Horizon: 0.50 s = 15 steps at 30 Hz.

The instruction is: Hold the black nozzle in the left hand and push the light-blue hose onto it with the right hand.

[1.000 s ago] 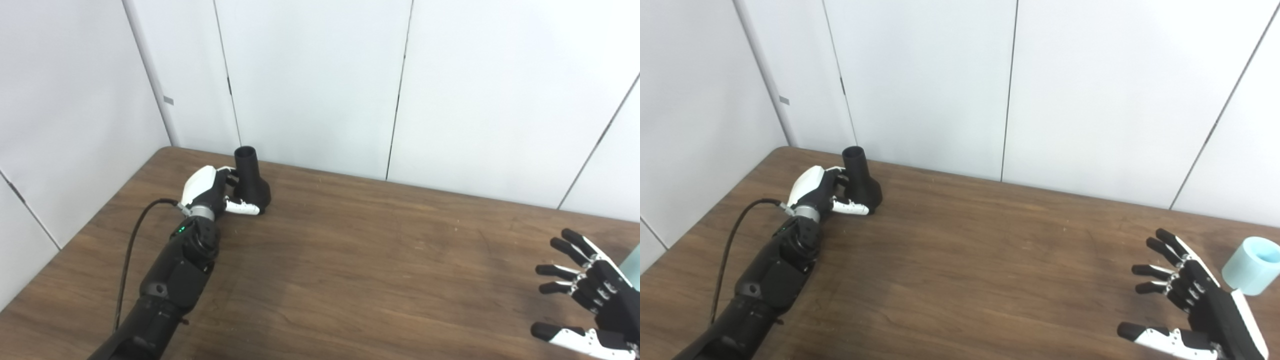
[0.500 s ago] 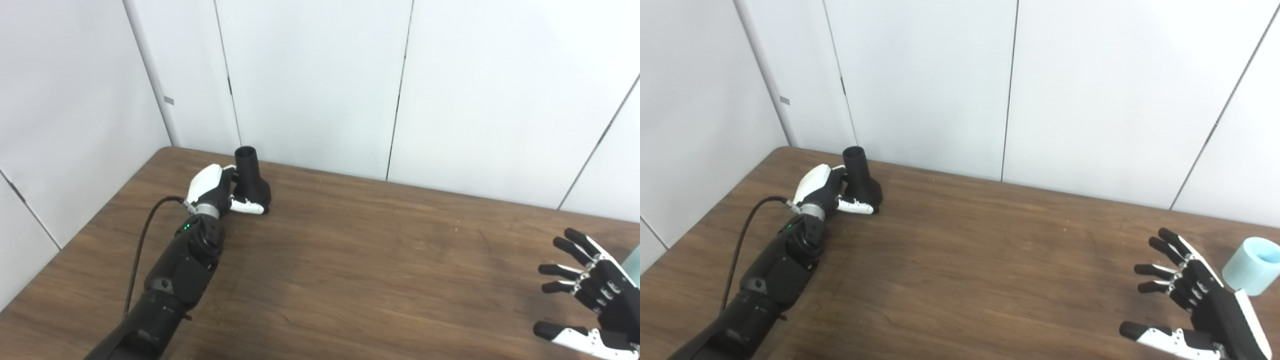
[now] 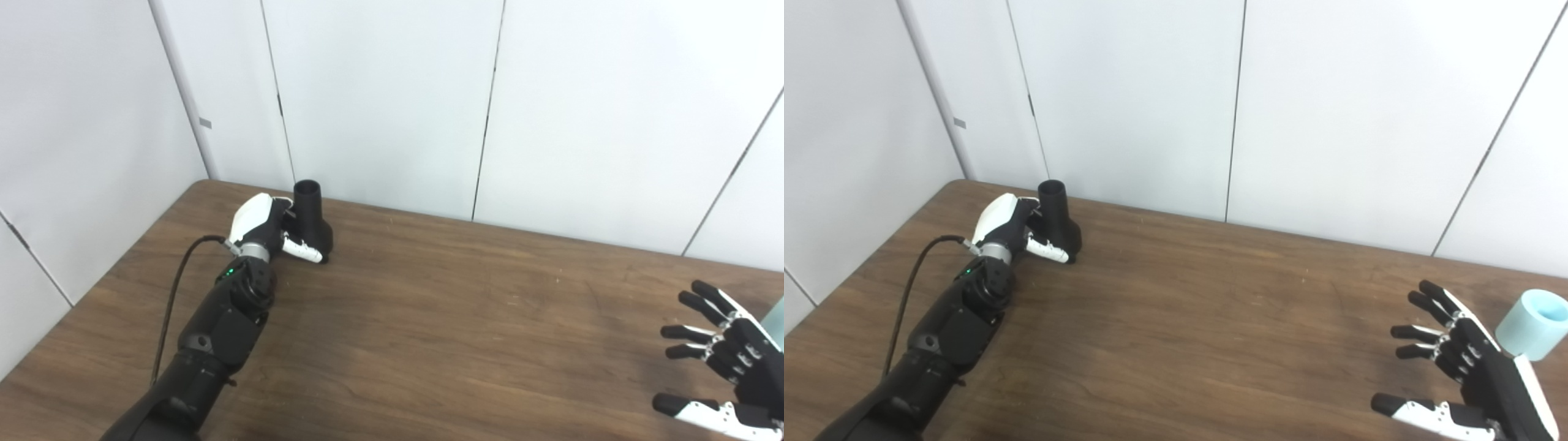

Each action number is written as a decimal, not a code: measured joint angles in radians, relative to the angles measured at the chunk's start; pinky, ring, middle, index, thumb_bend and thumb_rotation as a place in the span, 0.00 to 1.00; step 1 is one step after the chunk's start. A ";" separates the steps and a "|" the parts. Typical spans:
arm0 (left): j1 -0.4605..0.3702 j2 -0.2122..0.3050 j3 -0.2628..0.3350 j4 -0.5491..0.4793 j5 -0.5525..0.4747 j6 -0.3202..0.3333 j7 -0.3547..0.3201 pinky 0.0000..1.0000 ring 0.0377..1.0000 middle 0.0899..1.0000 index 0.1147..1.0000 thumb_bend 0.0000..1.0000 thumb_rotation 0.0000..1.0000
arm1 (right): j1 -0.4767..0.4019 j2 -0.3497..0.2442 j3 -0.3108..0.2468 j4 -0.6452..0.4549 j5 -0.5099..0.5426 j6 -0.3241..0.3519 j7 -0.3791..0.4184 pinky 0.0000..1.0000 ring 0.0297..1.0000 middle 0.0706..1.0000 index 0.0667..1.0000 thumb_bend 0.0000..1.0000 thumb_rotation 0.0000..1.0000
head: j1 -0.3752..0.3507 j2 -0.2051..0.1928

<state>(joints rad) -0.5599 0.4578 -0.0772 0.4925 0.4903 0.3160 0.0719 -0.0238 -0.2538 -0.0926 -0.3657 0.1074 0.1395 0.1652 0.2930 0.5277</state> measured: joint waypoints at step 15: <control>0.012 0.006 -0.006 0.001 -0.024 -0.054 -0.001 0.81 0.59 0.45 0.41 0.53 0.00 | 0.000 0.000 0.000 -0.003 -0.001 0.015 0.000 0.58 0.66 0.84 0.87 0.80 0.12 | 0.002 0.008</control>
<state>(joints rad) -0.5480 0.4638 -0.0833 0.4930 0.4665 0.2616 0.0709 -0.0238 -0.2541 -0.0929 -0.3691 0.1063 0.1549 0.1654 0.2945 0.5354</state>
